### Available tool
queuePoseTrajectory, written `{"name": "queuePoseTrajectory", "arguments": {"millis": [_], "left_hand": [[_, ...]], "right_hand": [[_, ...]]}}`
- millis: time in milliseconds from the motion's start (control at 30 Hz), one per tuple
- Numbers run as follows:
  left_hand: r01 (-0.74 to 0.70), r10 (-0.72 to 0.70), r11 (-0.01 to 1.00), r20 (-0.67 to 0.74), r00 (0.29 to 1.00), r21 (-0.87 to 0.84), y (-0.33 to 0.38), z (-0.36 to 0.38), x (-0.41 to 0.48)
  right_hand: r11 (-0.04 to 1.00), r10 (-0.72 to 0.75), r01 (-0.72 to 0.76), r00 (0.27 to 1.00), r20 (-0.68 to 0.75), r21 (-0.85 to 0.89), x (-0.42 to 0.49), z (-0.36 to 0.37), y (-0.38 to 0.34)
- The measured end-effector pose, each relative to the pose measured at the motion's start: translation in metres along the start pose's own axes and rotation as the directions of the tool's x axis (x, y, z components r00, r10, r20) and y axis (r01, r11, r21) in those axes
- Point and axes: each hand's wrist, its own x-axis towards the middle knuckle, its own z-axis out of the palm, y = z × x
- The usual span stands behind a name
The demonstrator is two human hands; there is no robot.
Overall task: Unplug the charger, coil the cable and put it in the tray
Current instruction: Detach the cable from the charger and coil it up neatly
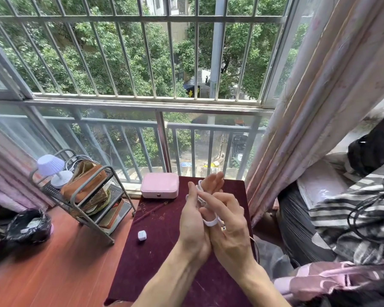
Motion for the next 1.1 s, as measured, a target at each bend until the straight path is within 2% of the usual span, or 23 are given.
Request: {"name": "queuePoseTrajectory", "arguments": {"millis": [133,233,333,400,467,533,567,600,633,700,767,933,1000,1100], "left_hand": [[0.054,-0.055,0.998,0.035,0.998,0.029,0.005,-0.001,-0.002],[0.149,-0.151,0.988,0.109,0.982,0.025,0.010,-0.004,-0.008],[0.215,-0.225,0.974,0.207,0.952,0.072,0.017,-0.013,-0.017],[0.133,-0.188,0.953,0.183,0.965,0.273,0.026,-0.022,-0.024],[-0.086,0.037,0.828,0.099,0.994,0.554,0.034,-0.028,-0.025],[-0.273,0.320,0.581,0.093,0.943,0.767,0.034,-0.026,-0.017],[-0.316,0.379,0.465,0.136,0.915,0.827,0.030,-0.023,-0.011],[-0.333,0.377,0.380,0.185,0.908,0.863,0.025,-0.019,-0.005],[-0.347,0.342,0.345,0.227,0.912,0.872,0.019,-0.017,0.001],[-0.383,0.321,0.345,0.275,0.906,0.857,0.009,-0.018,0.007],[-0.425,0.375,0.361,0.288,0.881,0.830,0.004,-0.022,0.009],[-0.447,0.375,0.605,0.259,0.890,0.659,-0.004,-0.016,0.007],[-0.431,0.352,0.665,0.253,0.901,0.610,-0.004,-0.012,0.006],[-0.389,0.286,0.692,0.263,0.921,0.608,-0.006,-0.012,0.005]], "right_hand": [[0.969,-0.132,0.150,0.986,0.102,-0.195,0.010,-0.010,0.002],[0.969,-0.158,0.179,0.979,0.129,-0.169,0.013,-0.016,0.007],[0.980,-0.099,0.113,0.991,0.093,-0.162,0.014,-0.028,0.017],[0.983,-0.009,0.022,0.997,0.073,-0.182,0.018,-0.040,0.027],[0.980,0.077,-0.054,0.991,0.114,-0.189,0.023,-0.050,0.033],[0.986,0.120,-0.094,0.974,0.190,-0.141,0.025,-0.053,0.032],[0.989,0.130,-0.111,0.964,0.231,-0.095,0.026,-0.053,0.029],[0.992,0.129,-0.120,0.957,0.260,-0.049,0.027,-0.051,0.025],[0.992,0.121,-0.122,0.954,0.274,-0.013,0.027,-0.050,0.021],[0.991,0.115,-0.128,0.955,0.274,0.030,0.027,-0.050,0.013],[0.990,0.117,-0.134,0.955,0.273,0.045,0.026,-0.053,0.008],[0.986,0.104,-0.136,0.952,0.287,0.096,0.029,-0.062,-0.001],[0.990,0.082,-0.112,0.950,0.300,0.083,0.032,-0.067,-0.004],[0.993,0.071,-0.100,0.936,0.343,0.067,0.036,-0.074,-0.005]]}}
